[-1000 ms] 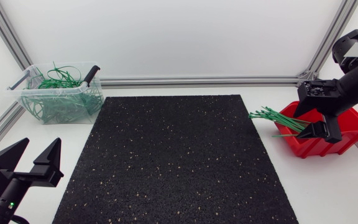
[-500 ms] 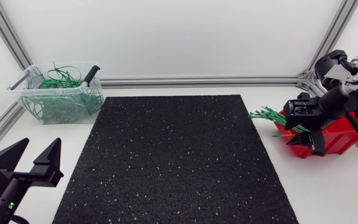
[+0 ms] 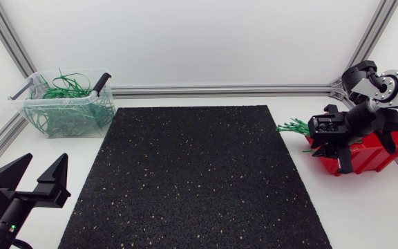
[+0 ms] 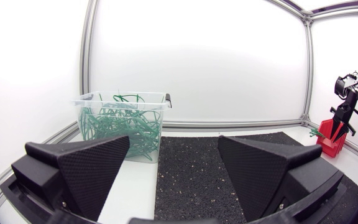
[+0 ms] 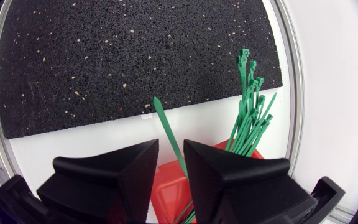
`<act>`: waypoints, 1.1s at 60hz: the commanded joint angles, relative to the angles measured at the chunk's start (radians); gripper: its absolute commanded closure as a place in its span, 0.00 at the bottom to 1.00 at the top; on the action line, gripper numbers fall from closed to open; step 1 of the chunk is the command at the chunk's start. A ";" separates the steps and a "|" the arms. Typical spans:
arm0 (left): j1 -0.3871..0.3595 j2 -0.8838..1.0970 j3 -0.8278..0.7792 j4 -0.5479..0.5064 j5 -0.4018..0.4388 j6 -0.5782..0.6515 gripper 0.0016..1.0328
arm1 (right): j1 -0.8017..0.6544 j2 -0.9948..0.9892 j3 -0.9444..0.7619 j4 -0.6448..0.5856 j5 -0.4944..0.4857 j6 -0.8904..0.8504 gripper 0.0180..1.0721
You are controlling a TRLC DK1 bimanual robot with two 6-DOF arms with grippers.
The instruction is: Take a green cable tie from the red box, thread the tail through the head to close it, then place it in the transparent bin on the left.
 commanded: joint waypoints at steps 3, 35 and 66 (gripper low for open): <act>-0.005 -0.003 -0.039 -0.027 0.003 -0.010 0.04 | 0.013 0.016 -0.036 0.022 0.022 -0.015 0.77; -0.008 -0.001 -0.039 -0.027 0.003 -0.010 0.04 | 0.015 -0.022 -0.033 0.056 0.039 -0.012 0.95; -0.008 0.002 -0.038 -0.028 0.003 -0.010 0.04 | 0.016 -0.292 0.065 -0.079 -0.096 0.020 0.95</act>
